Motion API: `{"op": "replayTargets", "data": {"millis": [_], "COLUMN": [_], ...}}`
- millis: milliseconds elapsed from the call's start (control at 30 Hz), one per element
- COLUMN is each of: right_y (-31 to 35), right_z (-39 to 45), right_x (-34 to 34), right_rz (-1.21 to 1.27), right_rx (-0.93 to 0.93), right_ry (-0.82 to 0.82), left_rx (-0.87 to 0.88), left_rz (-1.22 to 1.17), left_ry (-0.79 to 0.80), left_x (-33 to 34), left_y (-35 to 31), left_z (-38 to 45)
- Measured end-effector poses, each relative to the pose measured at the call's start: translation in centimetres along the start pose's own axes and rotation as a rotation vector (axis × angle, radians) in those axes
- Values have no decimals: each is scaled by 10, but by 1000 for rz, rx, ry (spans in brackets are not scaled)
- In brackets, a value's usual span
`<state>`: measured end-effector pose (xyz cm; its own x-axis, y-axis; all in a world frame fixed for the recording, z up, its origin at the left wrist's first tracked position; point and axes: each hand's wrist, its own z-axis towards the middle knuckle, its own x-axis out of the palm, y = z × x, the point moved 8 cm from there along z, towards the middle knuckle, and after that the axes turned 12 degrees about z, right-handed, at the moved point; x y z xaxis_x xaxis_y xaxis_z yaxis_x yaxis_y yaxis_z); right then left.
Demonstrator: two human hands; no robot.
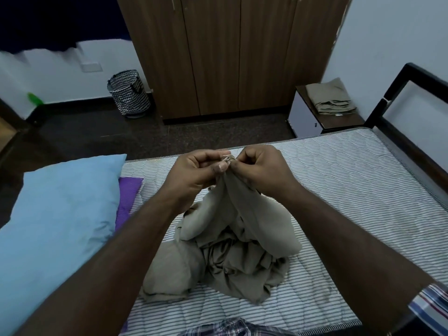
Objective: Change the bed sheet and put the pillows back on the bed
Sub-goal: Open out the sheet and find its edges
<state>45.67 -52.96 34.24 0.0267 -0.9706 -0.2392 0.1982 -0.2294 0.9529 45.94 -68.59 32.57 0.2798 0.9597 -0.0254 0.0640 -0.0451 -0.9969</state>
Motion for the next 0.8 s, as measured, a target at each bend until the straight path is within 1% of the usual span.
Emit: {"op": "replayTargets", "data": {"millis": [67,200,267,333,400,567,733,800], "right_y": [-1,-4,-11,-26,-47,-89,-118,-130], "right_z": [1,1,3,6,10,15,18,16], "right_x": [2,8,10,11,13,35,60,69], "right_rz": [-15,200,226,149,79,-93,-224,-275], "right_rx": [2,30,13,20,64,166,257,277], "right_ry": [24,148,217,261,290,385,413,450], "left_rx": [23,87,100,109,114,125,134,138], "left_rz": [46,84,99,108,89,36,-2,-19], "left_ry": [5,-11,-42,-66,-77,-51,-48,-52], "left_x": [-2,-9,-14,-19,-24,-43,-67,-79], "left_y": [-3,-12,-14,-17,-21,-30,-30,-28], "left_z": [3,7,8,7,5,-1,-12,-17]}}
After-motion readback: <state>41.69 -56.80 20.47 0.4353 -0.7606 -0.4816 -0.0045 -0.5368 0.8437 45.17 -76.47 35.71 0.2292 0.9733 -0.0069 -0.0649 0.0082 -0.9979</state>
